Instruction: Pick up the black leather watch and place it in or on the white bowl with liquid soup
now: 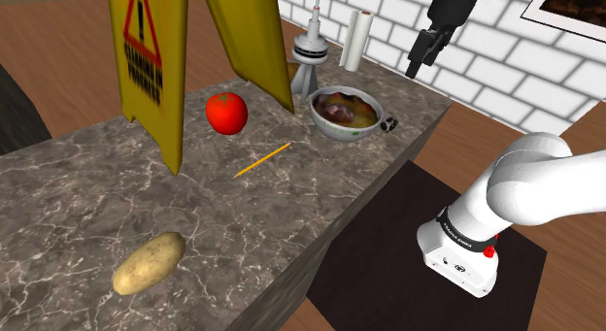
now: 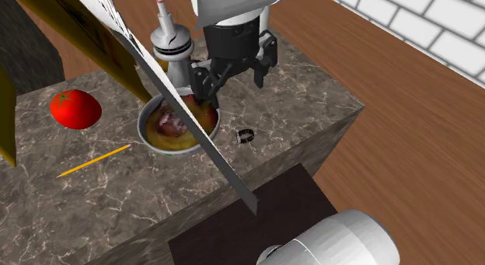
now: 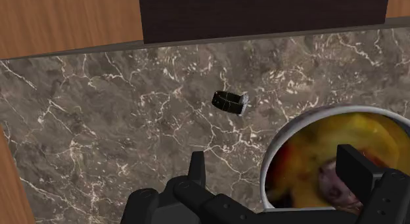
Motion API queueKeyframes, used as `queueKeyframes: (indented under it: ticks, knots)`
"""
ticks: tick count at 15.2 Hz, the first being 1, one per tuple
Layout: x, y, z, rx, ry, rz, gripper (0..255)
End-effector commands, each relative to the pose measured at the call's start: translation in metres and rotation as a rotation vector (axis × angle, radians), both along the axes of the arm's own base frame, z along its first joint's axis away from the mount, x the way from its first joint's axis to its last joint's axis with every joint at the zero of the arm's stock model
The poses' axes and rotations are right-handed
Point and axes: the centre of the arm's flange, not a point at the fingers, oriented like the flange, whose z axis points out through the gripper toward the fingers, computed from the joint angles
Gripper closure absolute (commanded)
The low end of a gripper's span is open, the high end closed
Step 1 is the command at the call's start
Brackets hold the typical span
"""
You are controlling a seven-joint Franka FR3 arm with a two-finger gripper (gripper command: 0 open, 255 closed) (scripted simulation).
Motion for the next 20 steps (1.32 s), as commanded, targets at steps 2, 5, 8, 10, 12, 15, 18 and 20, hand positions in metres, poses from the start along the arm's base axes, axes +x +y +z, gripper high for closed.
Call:
queueKeyframes:
  ticks: [2, 5, 8, 10, 12, 15, 18, 20]
  knots:
    - [0.002, -0.003, -0.013, 0.005, 0.002, -0.008, 0]
    - [0.007, -0.013, -0.051, 0.021, 0.007, -0.033, 0]
    - [0.011, -0.022, -0.090, 0.036, 0.012, -0.057, 0]
    - [0.014, -0.028, -0.116, 0.046, 0.015, -0.074, 0]
    - [0.017, -0.034, -0.142, 0.056, 0.018, -0.090, 0]
    - [0.018, -0.037, -0.161, 0.062, 0.020, -0.099, 0]
    - [0.019, -0.036, -0.177, 0.062, 0.020, -0.099, 0]
    - [0.019, -0.036, -0.188, 0.062, 0.020, -0.099, 0]
